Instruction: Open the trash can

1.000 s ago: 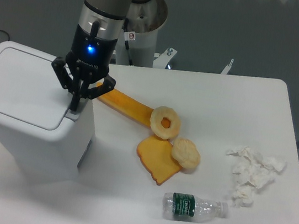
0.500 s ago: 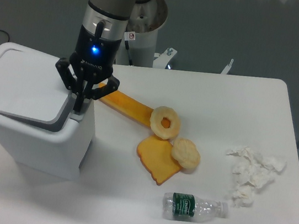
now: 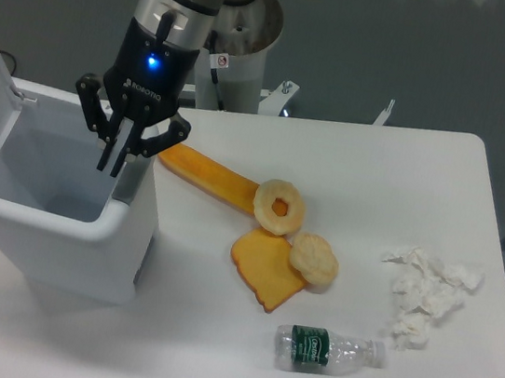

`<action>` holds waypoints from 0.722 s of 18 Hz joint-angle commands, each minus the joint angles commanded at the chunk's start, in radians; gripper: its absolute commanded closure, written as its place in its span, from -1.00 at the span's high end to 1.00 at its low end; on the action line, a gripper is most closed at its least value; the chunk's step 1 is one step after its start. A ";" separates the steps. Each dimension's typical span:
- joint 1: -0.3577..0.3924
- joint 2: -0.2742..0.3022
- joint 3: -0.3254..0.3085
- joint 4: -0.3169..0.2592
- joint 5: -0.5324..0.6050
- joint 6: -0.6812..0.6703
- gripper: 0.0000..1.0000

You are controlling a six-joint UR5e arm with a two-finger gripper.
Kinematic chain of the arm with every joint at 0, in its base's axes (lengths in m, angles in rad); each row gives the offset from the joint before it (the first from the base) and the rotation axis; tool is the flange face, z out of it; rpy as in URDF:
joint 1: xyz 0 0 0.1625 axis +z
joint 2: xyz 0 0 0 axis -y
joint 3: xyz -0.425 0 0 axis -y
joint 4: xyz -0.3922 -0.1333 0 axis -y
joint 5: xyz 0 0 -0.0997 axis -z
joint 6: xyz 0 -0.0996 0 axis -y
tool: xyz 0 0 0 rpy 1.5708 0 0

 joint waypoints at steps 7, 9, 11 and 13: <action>0.198 -0.072 0.000 -0.003 0.176 0.262 1.00; 0.227 -0.092 -0.009 -0.003 0.268 0.339 1.00; 0.276 -0.142 -0.009 -0.002 0.301 0.421 1.00; 0.308 -0.190 -0.005 -0.002 0.345 0.547 1.00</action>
